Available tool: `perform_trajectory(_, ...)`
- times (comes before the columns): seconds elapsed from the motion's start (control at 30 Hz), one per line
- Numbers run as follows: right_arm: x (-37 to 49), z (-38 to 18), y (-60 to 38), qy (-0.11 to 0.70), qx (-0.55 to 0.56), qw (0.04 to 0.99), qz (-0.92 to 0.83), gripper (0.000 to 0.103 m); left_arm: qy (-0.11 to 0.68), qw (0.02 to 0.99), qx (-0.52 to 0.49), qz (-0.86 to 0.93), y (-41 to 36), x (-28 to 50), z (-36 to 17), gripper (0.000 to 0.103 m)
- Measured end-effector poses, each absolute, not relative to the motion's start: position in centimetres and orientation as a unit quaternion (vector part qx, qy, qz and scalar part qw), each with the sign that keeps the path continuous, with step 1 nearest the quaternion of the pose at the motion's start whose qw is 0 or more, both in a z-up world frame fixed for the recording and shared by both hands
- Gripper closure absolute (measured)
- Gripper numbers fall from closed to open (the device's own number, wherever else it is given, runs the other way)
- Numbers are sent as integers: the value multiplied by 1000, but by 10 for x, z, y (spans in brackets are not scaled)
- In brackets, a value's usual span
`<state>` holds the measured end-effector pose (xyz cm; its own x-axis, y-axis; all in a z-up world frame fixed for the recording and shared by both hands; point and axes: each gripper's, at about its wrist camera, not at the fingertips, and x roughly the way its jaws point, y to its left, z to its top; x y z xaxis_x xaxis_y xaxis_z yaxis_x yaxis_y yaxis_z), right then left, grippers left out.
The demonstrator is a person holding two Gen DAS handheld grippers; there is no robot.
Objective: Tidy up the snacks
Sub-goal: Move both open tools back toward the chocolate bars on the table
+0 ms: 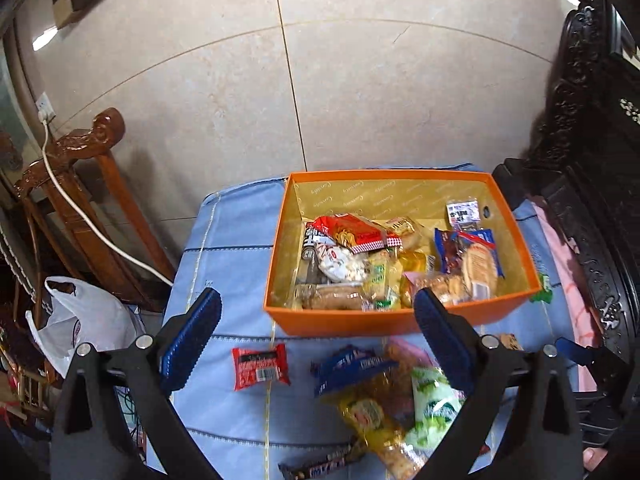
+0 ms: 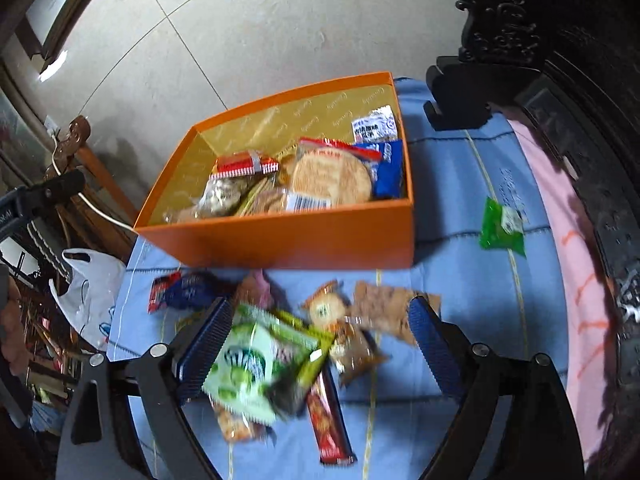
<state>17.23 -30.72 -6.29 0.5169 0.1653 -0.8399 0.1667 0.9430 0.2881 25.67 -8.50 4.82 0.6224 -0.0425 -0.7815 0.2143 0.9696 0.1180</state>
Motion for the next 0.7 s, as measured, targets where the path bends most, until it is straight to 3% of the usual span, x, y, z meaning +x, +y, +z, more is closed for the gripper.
perform_trajectory(0.3, 134, -61, -303, 501, 169, 849, 1, 9, 426, 897, 97, -71, -71, 214, 63, 8)
perform_trajectory(0.7, 113, -76, -298, 523, 164, 836, 10, 9, 449, 885, 104, -65, -64, 193, 45, 8)
